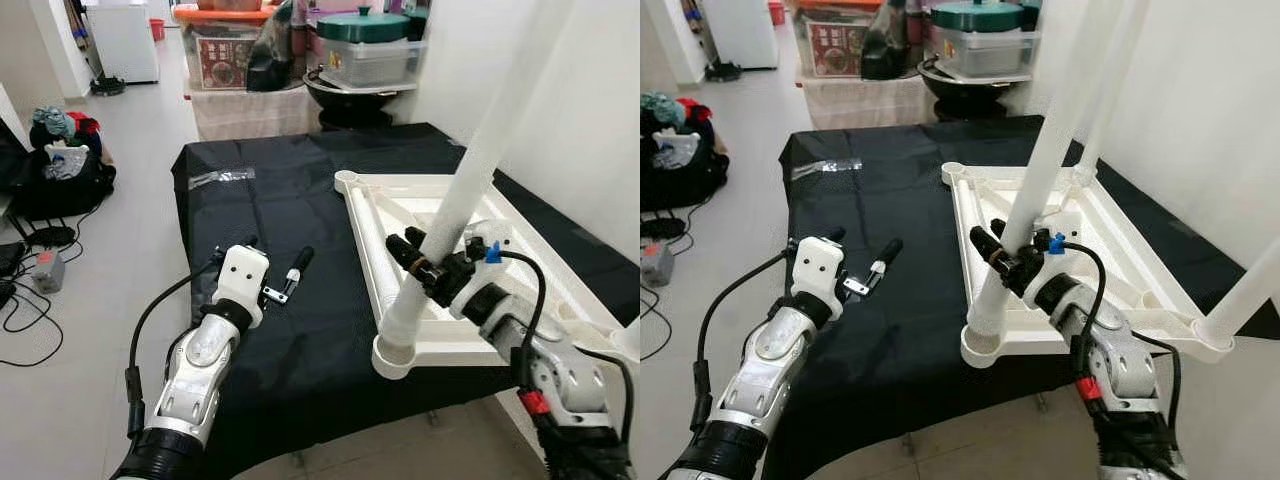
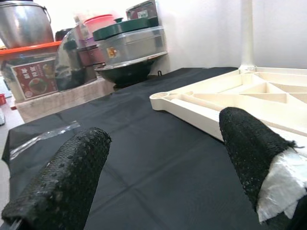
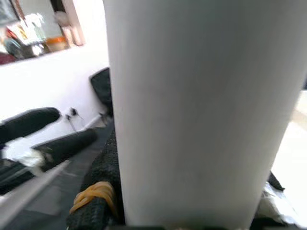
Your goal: Building children table
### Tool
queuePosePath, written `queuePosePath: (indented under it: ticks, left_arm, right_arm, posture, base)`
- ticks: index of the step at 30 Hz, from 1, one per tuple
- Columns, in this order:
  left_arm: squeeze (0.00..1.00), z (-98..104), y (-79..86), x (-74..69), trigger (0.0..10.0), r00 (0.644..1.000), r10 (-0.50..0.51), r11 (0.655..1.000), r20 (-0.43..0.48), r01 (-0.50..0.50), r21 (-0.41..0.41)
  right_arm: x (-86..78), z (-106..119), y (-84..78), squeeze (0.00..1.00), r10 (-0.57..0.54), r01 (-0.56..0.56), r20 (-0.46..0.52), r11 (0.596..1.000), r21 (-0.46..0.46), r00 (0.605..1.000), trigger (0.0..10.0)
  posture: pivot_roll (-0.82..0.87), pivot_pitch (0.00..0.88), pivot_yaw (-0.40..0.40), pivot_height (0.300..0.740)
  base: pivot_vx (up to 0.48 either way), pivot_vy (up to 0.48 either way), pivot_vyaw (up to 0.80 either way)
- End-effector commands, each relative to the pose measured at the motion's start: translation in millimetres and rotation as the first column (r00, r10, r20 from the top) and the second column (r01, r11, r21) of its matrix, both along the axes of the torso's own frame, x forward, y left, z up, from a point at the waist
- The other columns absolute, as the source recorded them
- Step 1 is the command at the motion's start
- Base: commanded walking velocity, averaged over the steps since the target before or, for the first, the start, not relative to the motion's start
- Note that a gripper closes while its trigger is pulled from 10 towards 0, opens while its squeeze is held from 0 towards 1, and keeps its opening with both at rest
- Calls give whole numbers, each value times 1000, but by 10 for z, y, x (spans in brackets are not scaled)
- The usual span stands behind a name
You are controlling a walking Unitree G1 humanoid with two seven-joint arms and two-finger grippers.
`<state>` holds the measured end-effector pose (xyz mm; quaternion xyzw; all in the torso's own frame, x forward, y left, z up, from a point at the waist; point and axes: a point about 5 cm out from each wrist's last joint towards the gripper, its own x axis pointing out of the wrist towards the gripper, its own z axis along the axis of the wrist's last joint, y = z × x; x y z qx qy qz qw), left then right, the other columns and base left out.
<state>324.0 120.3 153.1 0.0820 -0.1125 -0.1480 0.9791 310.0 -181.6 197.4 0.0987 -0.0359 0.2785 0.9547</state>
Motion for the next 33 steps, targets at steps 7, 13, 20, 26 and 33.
queuePosePath:
  ticks: [7,13,20,26,33]
  left_arm:
    - [0,-19,16,-10,10000,1000,8,1000,-8,-8,0]
    - [0,-9,37,1,10000,1000,12,1000,-7,-12,-1]
    - [0,-39,-5,-9,10000,1000,-7,1000,-18,7,5]
    - [0,-46,19,-13,10000,1000,-7,1000,-26,7,13]
    - [0,-62,44,-19,10000,999,-3,1000,-33,3,20]
  right_arm:
    - [-65,170,21,0,37,-40,51,997,61,998,0]
    - [-104,80,6,0,22,-23,20,996,89,1000,0]
    - [-170,12,-63,0,-16,19,-22,989,145,1000,0]
    - [-268,-123,-180,0,-75,94,-90,969,227,993,0]
    - [-321,-265,-193,0,-86,121,-146,960,254,986,0]
  posture:
    - [26,0,-74,740]
    - [8,0,-62,740]
    - [0,0,-49,740]
    - [1,0,-46,740]
    - [6,0,-46,740]
  base:
    - [0,0,0]
    - [0,0,0]
    - [0,0,0]
    - [0,0,0]
    - [0,0,0]
